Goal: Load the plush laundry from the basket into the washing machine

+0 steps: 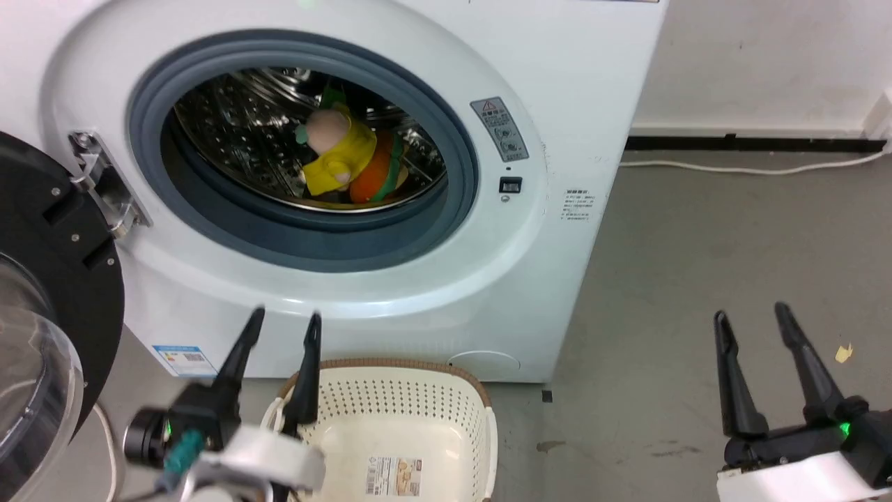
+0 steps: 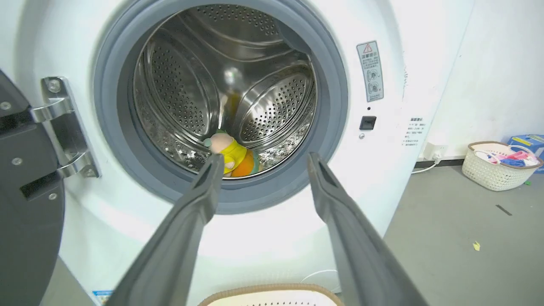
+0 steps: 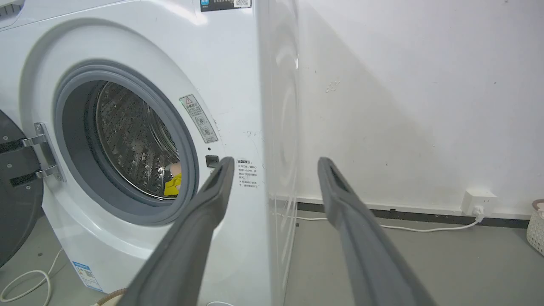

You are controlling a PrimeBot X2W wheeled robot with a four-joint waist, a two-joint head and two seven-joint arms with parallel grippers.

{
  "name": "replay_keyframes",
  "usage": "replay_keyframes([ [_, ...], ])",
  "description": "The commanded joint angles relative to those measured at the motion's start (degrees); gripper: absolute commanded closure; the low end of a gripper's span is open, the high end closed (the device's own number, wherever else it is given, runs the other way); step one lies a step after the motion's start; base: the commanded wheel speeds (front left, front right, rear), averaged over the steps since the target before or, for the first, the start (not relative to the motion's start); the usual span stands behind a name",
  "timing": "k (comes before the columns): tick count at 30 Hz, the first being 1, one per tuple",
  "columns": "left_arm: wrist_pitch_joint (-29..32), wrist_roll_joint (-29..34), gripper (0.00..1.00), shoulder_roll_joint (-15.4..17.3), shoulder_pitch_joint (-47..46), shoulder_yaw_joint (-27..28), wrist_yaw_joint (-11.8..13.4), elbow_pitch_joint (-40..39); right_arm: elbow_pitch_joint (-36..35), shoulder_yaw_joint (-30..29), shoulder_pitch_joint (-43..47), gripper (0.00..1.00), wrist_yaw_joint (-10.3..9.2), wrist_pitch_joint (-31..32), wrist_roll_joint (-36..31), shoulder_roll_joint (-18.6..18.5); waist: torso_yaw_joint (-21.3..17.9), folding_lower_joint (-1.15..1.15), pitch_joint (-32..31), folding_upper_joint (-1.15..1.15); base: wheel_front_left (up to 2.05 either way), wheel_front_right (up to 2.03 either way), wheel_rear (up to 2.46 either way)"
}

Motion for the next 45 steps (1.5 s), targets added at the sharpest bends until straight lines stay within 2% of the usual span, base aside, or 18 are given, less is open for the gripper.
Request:
replay_keyframes([
  [1, -0.2, 0.9, 0.00, -0.2, 1.2, 0.4, 0.5, -0.6, 0.3, 0.0, 1.0, 0.00, -0.04, -0.3, 0.1, 0.0, -0.2, 0.01, -0.5, 0.00, 0.00, 0.00, 0.00],
  [6, -0.2, 4.1, 0.00, -0.8, 5.4, 0.8, 1.1, -2.1, 0.8, 0.3, 2.3, 0.00, -0.04, -0.3, -0.8, 0.0, -0.3, 0.01, -0.8, 0.00, 0.00, 0.00, 0.00],
  [21, -0.2, 6.7, 0.00, -3.1, 6.8, 1.7, -0.7, -3.0, 1.8, 0.4, 2.4, 0.00, -0.04, -0.3, -0.9, 0.0, 0.1, 0.01, -0.8, 0.00, 0.00, 0.00, 0.00],
  [22, 0.0, 6.5, 1.00, -3.2, 6.0, 1.6, -0.5, -2.7, 1.7, 0.3, 1.7, 1.00, 0.00, 0.0, -0.7, 0.0, 0.1, 0.01, -0.8, 0.00, 0.00, 0.00, 0.00],
  [45, 2.2, 7.3, 1.00, -3.7, 6.1, 2.4, -0.1, -3.4, 2.3, 0.7, 1.1, 1.00, 0.00, 2.2, -1.6, 0.0, 0.3, 0.02, -1.2, 0.00, 0.00, 0.00, 0.00],
])
